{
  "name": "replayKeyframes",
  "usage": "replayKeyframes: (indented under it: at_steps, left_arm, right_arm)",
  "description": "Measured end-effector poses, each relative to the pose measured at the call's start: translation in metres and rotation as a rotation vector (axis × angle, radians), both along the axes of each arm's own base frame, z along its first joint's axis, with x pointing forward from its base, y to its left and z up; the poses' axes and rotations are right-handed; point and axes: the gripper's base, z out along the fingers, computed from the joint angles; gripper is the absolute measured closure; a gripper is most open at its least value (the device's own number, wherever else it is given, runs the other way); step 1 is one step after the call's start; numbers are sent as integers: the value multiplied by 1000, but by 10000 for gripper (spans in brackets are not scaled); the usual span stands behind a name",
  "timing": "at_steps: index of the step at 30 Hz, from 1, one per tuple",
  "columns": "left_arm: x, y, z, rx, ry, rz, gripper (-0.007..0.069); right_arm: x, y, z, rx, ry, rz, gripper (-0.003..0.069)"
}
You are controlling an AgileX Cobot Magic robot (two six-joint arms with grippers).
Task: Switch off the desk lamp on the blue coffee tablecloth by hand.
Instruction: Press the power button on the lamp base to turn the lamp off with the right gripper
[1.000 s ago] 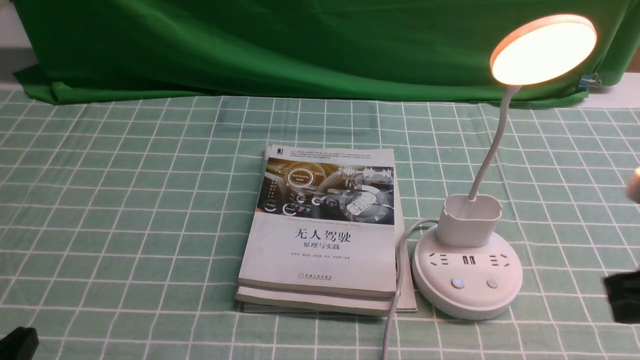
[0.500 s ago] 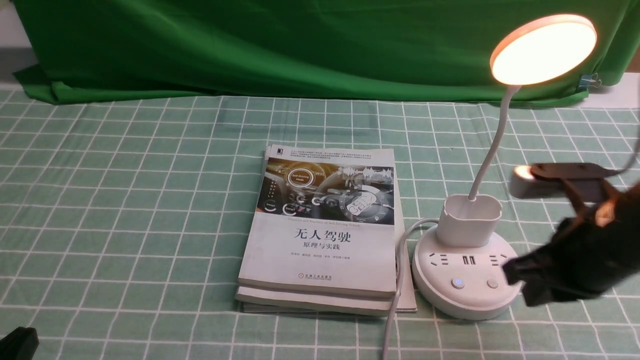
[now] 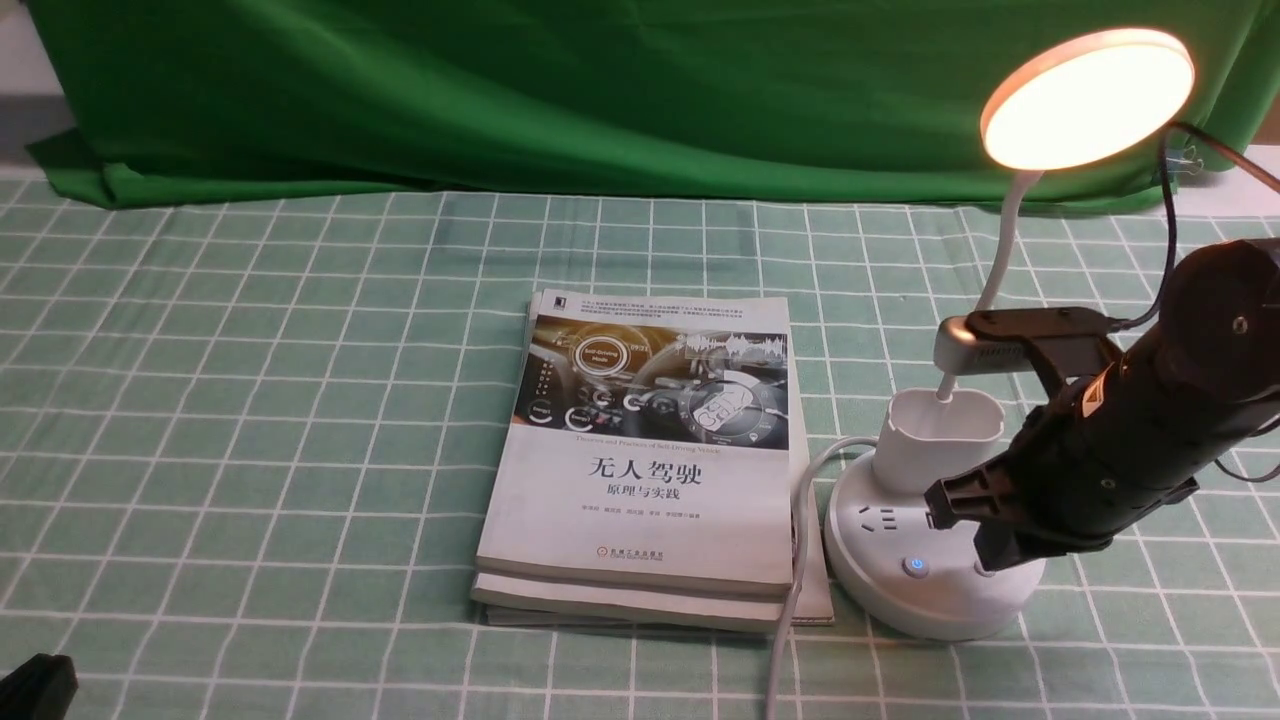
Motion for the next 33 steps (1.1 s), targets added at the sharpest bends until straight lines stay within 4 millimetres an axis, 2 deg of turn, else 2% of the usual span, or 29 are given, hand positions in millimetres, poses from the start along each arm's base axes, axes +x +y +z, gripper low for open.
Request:
replayKeyframes:
  at_steps: [13, 21, 26, 33]
  left_arm:
    - [0, 0, 0, 0, 0, 0, 624]
    - [0, 0, 0, 0, 0, 0, 624]
    - [0, 0, 0, 0, 0, 0, 624]
    - [0, 0, 0, 0, 0, 0, 624]
  right_arm:
    - [9, 3, -22, -16, 42, -3, 628]
    - [7, 2, -13, -11, 12, 0, 628]
    - [3, 0, 8, 11, -58, 0, 628]
    - [6, 0, -3, -9, -28, 6, 628]
